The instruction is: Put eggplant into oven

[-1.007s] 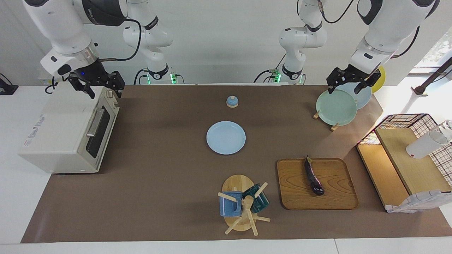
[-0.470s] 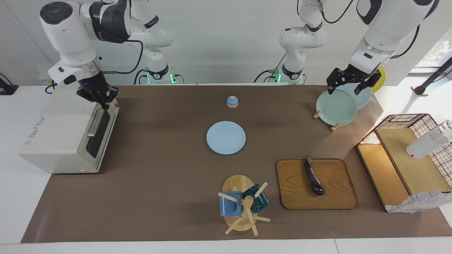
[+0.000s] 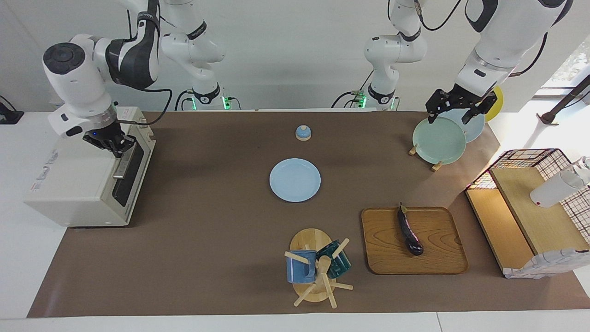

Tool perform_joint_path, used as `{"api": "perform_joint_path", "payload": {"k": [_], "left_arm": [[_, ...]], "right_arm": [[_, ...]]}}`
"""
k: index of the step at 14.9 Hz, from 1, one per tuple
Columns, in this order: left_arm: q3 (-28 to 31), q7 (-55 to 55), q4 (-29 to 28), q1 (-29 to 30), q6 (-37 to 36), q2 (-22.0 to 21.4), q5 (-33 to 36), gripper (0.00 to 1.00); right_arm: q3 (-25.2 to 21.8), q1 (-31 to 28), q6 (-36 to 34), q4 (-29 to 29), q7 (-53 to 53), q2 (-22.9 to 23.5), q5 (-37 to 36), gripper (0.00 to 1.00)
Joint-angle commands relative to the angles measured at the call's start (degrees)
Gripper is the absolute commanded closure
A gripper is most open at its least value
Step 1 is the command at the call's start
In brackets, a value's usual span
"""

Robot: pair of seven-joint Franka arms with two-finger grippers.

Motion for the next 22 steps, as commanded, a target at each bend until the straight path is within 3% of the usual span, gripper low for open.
{"api": "perform_joint_path", "payload": {"k": [1, 11, 15, 19, 22], "left_arm": [[0.16, 0.42, -1.45, -0.17, 1.17, -0.97, 0.8, 0.0], [-0.19, -0.36, -1.45, -0.86, 3.45, -0.8, 0.53, 0.0], [-0.28, -2.21, -1.54, -1.92, 5.91, 0.17, 0.01, 0.0], [-0.19, -2.39, -3.73, -1.83, 13.01, 4.73, -2.63, 0.0], [-0.19, -2.74, -3.39, -2.27, 20.12, 11.4, -2.63, 0.0]], "right_arm": [[0.6, -0.32, 0.75, -0.56, 1.81, 0.24, -1.05, 1.0], [0.86, 0.12, 5.57, -6.44, 4.09, -0.37, -0.26, 1.0], [0.95, 3.27, 10.58, -9.6, 8.56, 0.33, 1.14, 1.0], [0.95, 3.98, 17.52, -11.8, 9.72, 3.05, 5.18, 1.0], [1.04, 3.98, 20.69, -13.65, 9.63, 3.23, 5.54, 1.0]]}}
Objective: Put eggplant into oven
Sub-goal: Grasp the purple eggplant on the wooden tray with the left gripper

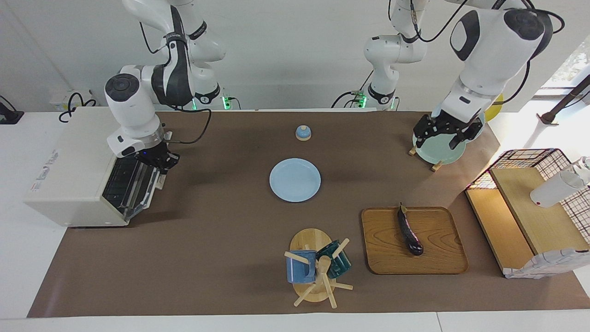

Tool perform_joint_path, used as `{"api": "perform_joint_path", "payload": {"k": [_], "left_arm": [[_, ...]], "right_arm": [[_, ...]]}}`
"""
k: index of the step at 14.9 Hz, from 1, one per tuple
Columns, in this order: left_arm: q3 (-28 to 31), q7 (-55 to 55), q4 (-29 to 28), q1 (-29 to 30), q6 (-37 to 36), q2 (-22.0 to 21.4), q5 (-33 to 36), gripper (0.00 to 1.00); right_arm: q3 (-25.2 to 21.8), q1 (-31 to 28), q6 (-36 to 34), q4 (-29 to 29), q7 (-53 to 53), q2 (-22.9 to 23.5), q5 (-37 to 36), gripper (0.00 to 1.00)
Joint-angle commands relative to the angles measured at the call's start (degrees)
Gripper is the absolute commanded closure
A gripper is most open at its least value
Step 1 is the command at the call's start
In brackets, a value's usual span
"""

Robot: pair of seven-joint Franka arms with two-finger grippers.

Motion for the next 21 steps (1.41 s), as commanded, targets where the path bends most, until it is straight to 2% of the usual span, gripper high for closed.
{"api": "perform_joint_path", "payload": {"k": [1, 4, 8, 9, 16, 21], "left_arm": [[0.4, -0.92, 0.38, -0.9, 7.35, 6.54, -0.95, 0.0], [0.4, -0.74, 0.47, -0.98, 17.02, 13.4, -0.08, 0.0], [0.4, -0.3, 3.45, -1.16, 21.96, 21.49, 3.09, 0.0], [0.4, -0.3, 3.28, -1.25, 25.63, 22.81, 3.0, 0.0], [0.4, -0.04, 0.82, -1.16, 30.58, 24.58, 2.92, 0.09], [0.4, -0.04, -2.96, -1.25, 35.15, 24.41, 2.92, 0.16]], "right_arm": [[-1.0, -2.11, 6.39, -1.96, -0.12, 2.12, -1.79, 1.0], [-0.91, -2.2, 9.82, -3.89, -0.21, 3.25, -0.65, 1.0], [-0.91, -2.11, 12.11, -3.98, -0.21, 5.72, 0.85, 1.0], [-0.91, -2.11, 12.37, -4.16, -0.21, 5.9, 0.85, 1.0], [-0.82, -2.11, 12.55, -5.22, -0.12, 5.73, 3.92, 1.0], [1.72, -2.11, 12.11, -4.69, 0.14, 5.81, 6.39, 1.0]]}}
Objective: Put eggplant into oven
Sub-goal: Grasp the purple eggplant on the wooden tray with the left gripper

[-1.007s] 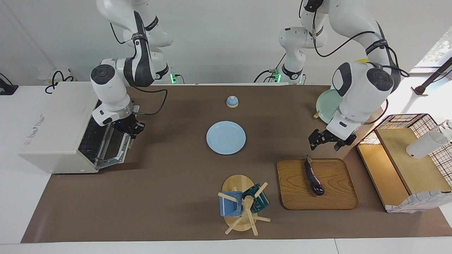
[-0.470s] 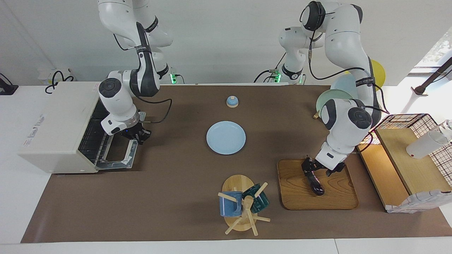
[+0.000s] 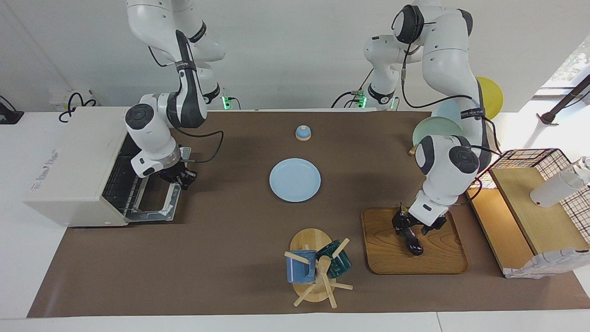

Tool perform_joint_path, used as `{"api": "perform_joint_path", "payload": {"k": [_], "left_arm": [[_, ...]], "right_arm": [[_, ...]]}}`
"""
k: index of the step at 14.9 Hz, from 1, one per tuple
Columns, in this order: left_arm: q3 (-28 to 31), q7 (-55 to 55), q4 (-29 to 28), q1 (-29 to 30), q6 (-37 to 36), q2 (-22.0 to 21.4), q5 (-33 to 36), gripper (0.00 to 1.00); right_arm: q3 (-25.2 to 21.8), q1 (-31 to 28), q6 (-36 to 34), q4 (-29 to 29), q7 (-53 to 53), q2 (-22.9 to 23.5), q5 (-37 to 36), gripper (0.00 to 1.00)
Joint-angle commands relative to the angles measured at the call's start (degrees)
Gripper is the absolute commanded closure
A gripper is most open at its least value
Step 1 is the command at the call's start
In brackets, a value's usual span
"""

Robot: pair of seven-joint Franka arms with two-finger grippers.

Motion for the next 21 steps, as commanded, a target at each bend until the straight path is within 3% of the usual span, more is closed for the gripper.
{"api": "perform_joint_path", "payload": {"k": [1, 5, 9, 11, 12, 13, 14, 15, 18, 21], "left_arm": [[0.42, -0.1, -2.42, -0.52, 2.79, -0.43, 1.11, 0.17], [0.42, -0.1, -2.69, -0.44, 2.79, -0.52, 1.11, 0.33], [0.42, -0.1, -1.2, -0.7, 0.43, -0.43, 1.11, 1.0], [0.42, -0.1, 0.38, -1.31, -1.69, -0.52, 1.11, 1.0], [0.42, -0.02, 0.74, -1.32, -2.65, -0.96, 1.11, 1.0], [0.16, -0.1, 1.26, -1.4, -5.01, -1.74, 0.76, 1.0], [-0.19, -0.63, 1.96, -1.93, -7.73, -3.58, 0.49, 1.0], [-0.28, -1.24, 1.97, -3.24, -10.02, -5.34, 0.14, 1.0], [-0.19, -9.65, 1.53, -8.59, -16.44, -10.09, -1.35, 1.0], [-0.28, -20.2, 0.48, -16.06, -17.34, -11.33, -1.35, 1.0]], "right_arm": [[1.15, -2.07, 0.81, 0.0, -0.28, -0.19, 0.11, 1.0], [4.49, -2.15, -4.19, 3.77, 1.47, -0.89, 0.11, 1.0], [6.95, -2.15, -6.14, 5.01, 4.38, -2.21, 0.11, 1.0], [9.23, -2.15, -7.19, 5.54, 4.38, -2.73, 0.11, 0.94], [10.37, -2.15, -8.76, 5.63, 4.38, -2.82, 0.11, 0.81], [11.26, -2.15, -9.21, 5.89, 4.12, -3.0, 0.02, 0.57], [11.35, -2.15, -9.56, 6.59, 3.6, -3.0, 0.02, 0.06], [11.35, -2.15, -9.83, 6.94, 3.5, -3.17, 0.02, 0.0], [11.35, -2.15, -11.05, 8.52, 3.5, -3.44, -0.16, 0.0], [11.44, -2.24, -16.58, 12.38, 3.77, -2.65, -0.16, 0.0]]}}
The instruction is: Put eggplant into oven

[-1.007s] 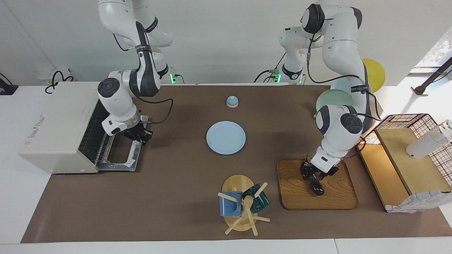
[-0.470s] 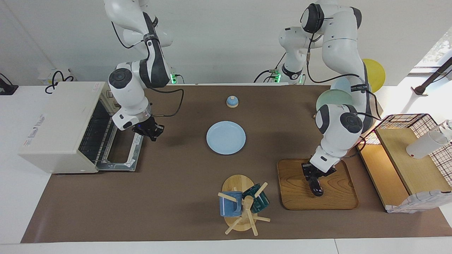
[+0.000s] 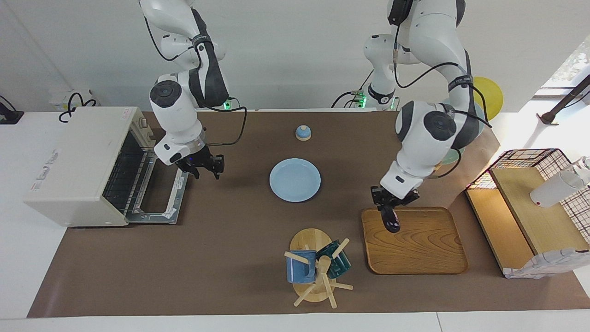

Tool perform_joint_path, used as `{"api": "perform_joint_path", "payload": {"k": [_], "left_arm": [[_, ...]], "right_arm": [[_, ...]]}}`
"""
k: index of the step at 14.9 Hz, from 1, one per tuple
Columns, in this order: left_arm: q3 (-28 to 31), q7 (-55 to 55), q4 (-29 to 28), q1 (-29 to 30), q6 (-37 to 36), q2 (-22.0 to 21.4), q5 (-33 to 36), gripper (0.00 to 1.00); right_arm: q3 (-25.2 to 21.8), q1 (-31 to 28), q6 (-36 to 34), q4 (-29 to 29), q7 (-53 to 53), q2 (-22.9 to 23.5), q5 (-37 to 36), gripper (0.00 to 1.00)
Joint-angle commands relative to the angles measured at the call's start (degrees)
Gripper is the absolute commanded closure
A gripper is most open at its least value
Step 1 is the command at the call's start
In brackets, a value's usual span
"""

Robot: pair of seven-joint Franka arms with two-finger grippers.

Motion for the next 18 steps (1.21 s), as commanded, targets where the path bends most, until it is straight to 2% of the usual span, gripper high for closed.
{"api": "perform_joint_path", "payload": {"k": [1, 3, 5, 8, 14, 18], "left_arm": [[0.95, -7.87, -3.23, -6.56, 0.24, -1.81, -0.56, 1.0], [0.86, -11.29, -5.86, -11.04, 2.77, -2.87, -0.82, 1.0], [0.86, -14.9, -10.43, -15.35, 8.47, -3.49, -1.09, 1.0], [1.04, -20.53, -14.05, -21.42, 16.83, -0.87, -1.09, 1.0], [1.04, -20.37, -14.84, -21.96, 19.57, 1.25, -1.09, 1.0], [1.04, -20.19, -14.93, -21.7, 19.58, 1.26, -1.09, 1.0]], "right_arm": [[0.8, -1.09, -4.58, 3.43, 0.06, 0.46, -0.1, 0.0], [0.8, -1.18, -4.68, 3.26, -0.12, 0.46, -0.1, 0.0], [0.71, -1.18, -5.99, 3.52, -0.12, 0.46, -0.88, 0.0], [0.62, -1.27, -6.35, 3.61, -0.03, 0.2, -0.97, 0.0], [0.62, -1.88, -7.92, 5.28, -0.2, 0.11, -0.98, 0.0], [0.53, -1.88, -9.95, 5.72, -0.21, -1.73, -0.98, 0.0]]}}
